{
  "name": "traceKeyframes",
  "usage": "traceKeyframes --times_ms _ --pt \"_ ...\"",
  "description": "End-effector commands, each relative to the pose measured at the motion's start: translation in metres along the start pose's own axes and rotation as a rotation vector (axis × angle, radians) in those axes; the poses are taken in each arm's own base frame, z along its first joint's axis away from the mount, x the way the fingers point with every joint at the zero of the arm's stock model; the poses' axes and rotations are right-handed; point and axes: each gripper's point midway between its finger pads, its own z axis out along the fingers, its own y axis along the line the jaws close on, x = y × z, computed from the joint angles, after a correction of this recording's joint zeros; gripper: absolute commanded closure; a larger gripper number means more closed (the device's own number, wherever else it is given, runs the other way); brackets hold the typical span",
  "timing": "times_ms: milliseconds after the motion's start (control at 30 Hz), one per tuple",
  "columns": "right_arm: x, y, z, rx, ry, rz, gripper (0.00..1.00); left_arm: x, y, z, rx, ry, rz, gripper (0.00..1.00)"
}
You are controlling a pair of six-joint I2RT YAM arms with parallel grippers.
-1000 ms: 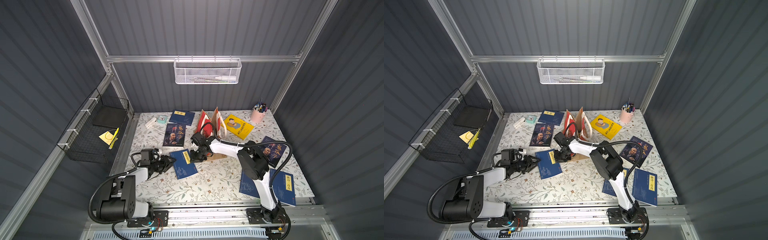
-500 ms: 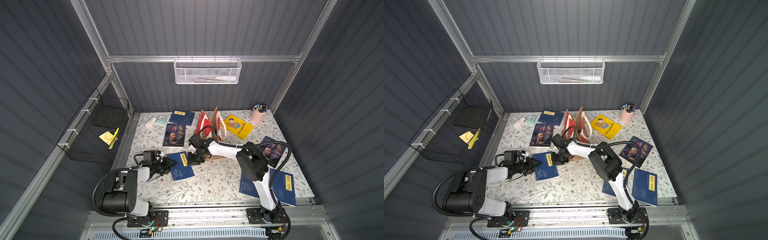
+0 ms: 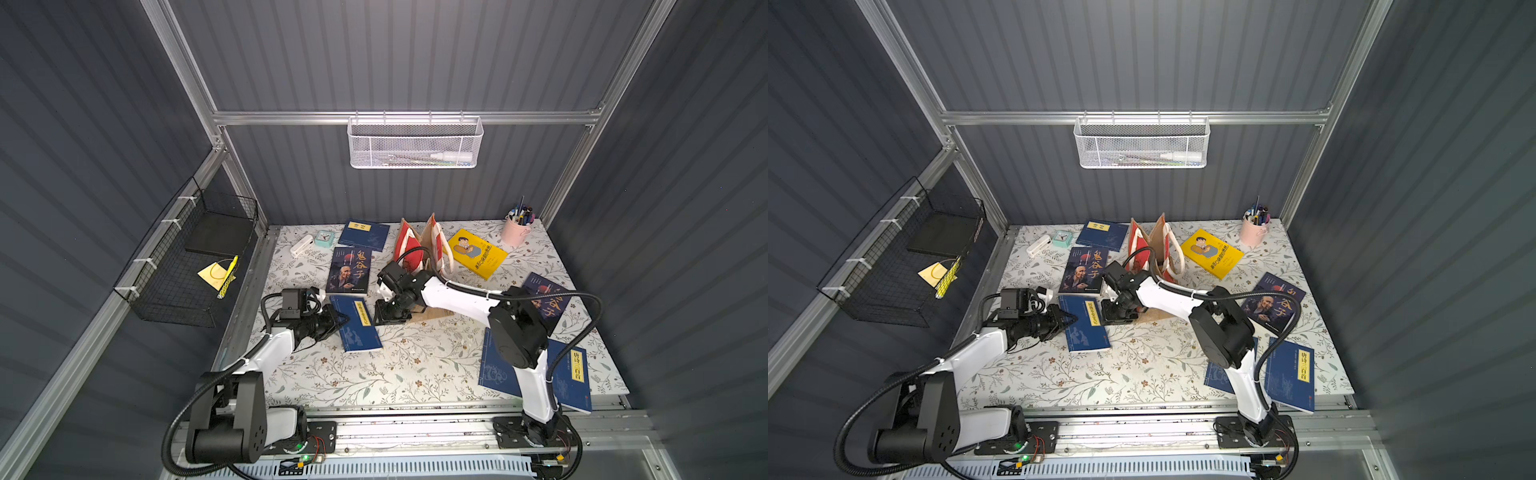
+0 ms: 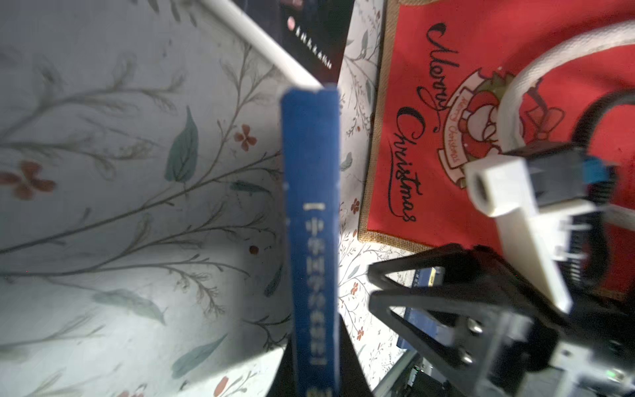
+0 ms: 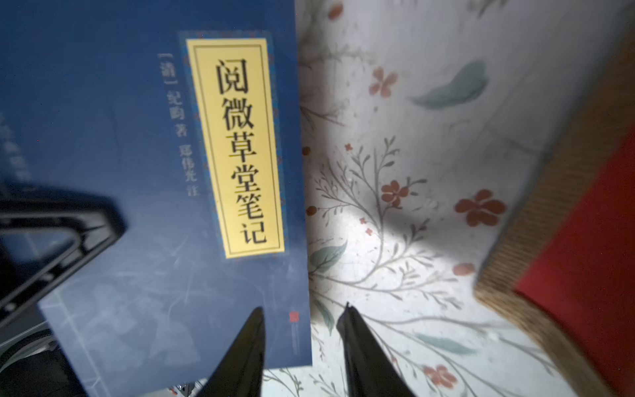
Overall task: Put the books into the canvas bag
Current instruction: Pick up the book from the center of the board, then move the canvas bag to the center of the board.
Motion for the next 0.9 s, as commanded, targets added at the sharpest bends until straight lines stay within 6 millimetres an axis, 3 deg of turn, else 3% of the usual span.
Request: traceKeyframes --times_ms 0,133,200,300,367,433,567,700,867 --pt "-0.021 0.03 -0.072 0.068 -0.125 -0.195 0.5 -0.005 -0.008 -0.022 -0.083 -0.019 0.092 0.99" --pt "-0.036 0.045 -0.136 0.112 -0.243 -0.274 0.42 -0.02 -0.029 -0.042 -0.09 -0.074 0.147 0.99" --pt "-0.044 0.041 -0.168 0.161 -0.312 -0.285 0.39 -0.027 -0.041 -0.05 -0.078 -0.098 0.165 0.99" --pt "-0.057 0.018 -0.202 0.233 -0.366 -0.248 0.31 -0.036 -0.057 -0.06 -0.055 -0.125 0.187 0.99" --pt "-0.066 -0.003 -0.211 0.279 -0.372 -0.217 0.29 -0.039 -0.064 -0.063 -0.042 -0.136 0.194 0.99" --pt "-0.073 -0.023 -0.209 0.303 -0.35 -0.184 0.26 -0.04 -0.067 -0.065 -0.037 -0.138 0.197 0.99" --pt "-0.07 -0.036 -0.172 0.229 -0.191 -0.129 0.25 -0.037 -0.064 -0.064 -0.041 -0.127 0.191 0.98" --pt "-0.046 -0.015 -0.129 0.136 -0.05 -0.148 0.3 -0.03 -0.058 -0.065 -0.055 -0.12 0.18 0.98" --pt "-0.013 0.03 -0.115 0.066 0.011 -0.197 0.37 -0.027 -0.059 -0.069 -0.061 -0.124 0.185 0.98"
